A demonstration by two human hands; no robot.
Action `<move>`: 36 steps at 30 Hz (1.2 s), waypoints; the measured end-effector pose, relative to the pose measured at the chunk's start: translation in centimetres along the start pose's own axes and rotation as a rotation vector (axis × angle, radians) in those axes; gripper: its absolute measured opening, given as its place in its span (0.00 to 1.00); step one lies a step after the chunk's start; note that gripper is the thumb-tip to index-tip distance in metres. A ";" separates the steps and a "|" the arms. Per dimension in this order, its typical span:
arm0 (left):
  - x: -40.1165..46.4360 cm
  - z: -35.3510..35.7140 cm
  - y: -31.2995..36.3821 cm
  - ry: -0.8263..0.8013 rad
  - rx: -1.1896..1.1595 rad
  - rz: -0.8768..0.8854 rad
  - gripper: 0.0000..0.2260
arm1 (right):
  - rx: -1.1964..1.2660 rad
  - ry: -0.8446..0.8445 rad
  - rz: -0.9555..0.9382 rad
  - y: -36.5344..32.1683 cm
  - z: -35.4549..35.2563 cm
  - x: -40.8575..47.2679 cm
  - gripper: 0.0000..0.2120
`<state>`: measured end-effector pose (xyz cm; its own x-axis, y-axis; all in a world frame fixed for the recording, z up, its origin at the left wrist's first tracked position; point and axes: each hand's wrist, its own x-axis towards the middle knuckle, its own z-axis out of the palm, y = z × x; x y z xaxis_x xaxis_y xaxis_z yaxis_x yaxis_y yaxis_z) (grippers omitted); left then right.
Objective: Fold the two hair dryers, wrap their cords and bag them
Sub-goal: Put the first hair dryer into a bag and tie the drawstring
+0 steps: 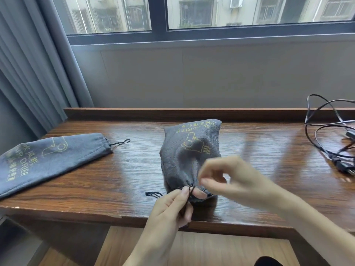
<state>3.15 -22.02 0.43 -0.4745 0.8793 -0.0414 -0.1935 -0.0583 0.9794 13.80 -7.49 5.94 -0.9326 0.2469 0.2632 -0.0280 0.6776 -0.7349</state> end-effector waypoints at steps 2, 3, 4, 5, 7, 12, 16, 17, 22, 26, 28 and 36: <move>-0.2 0.0 -0.3 -0.008 0.033 -0.015 0.15 | 0.020 -0.049 0.098 0.8 0.4 -1.7 0.07; -0.3 0.1 -0.5 -0.005 0.069 -0.016 0.15 | 0.017 -0.045 0.109 1.2 0.6 -2.2 0.09; -0.5 0.2 -0.7 0.000 0.109 -0.008 0.15 | 0.010 -0.043 0.107 1.4 0.8 -2.5 0.10; -0.8 0.3 -0.8 0.009 0.144 0.006 0.15 | 0.006 -0.051 0.104 1.5 1.0 -2.6 0.11; -1.3 0.6 -1.0 0.040 0.191 0.036 0.14 | 0.014 -0.089 0.113 1.5 1.2 -2.7 0.12; -1.7 0.7 -1.5 0.090 0.245 0.089 0.17 | -0.044 -0.262 0.060 0.9 1.9 -2.1 0.09; -1.8 0.7 -1.5 0.072 0.208 0.048 0.15 | 0.120 -0.340 0.093 0.9 1.9 -1.4 0.11; -1.8 0.7 -1.5 0.067 0.159 0.016 0.15 | 0.196 -0.343 0.121 1.0 2.0 -1.3 0.13; -1.1 0.6 -1.6 0.090 -0.233 -0.177 0.12 | 0.221 -0.316 0.158 1.7 2.3 -1.1 0.17; -0.8 0.7 -1.1 0.079 -0.313 -0.235 0.13 | 0.246 -0.377 0.188 1.0 1.8 -0.4 0.14; -0.9 0.4 -1.0 0.038 -0.255 -0.269 0.13 | 0.159 -0.443 0.159 0.6 1.6 0.3 0.13; -0.7 -0.4 -0.6 -0.112 -0.052 -0.349 0.12 | -0.272 -0.392 -0.095 1.1 1.3 1.5 0.05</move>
<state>3.24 -22.82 -0.26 -0.2757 0.8967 -0.3463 -0.3719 0.2328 0.8986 11.87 -7.33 4.72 -0.9972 -0.0692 0.0276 -0.0736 0.8540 -0.5150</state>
